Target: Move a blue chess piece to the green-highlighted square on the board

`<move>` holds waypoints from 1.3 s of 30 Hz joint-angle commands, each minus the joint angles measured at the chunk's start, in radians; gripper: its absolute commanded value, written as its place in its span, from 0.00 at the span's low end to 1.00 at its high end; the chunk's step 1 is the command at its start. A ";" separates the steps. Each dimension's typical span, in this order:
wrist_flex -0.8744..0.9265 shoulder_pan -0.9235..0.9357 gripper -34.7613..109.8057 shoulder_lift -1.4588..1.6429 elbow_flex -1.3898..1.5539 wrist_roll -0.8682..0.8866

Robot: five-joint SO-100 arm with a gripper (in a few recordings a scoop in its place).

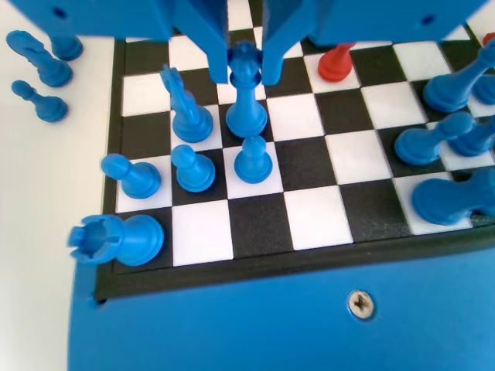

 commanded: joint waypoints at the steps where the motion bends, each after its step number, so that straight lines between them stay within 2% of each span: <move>1: -0.006 -0.018 0.25 0.017 -0.025 -0.020; 6: 0.002 -0.009 0.25 0.017 -0.049 -0.014; 18: 0.175 0.048 0.25 0.026 -0.279 0.017; 39: 0.199 0.067 0.25 -0.262 -0.627 0.120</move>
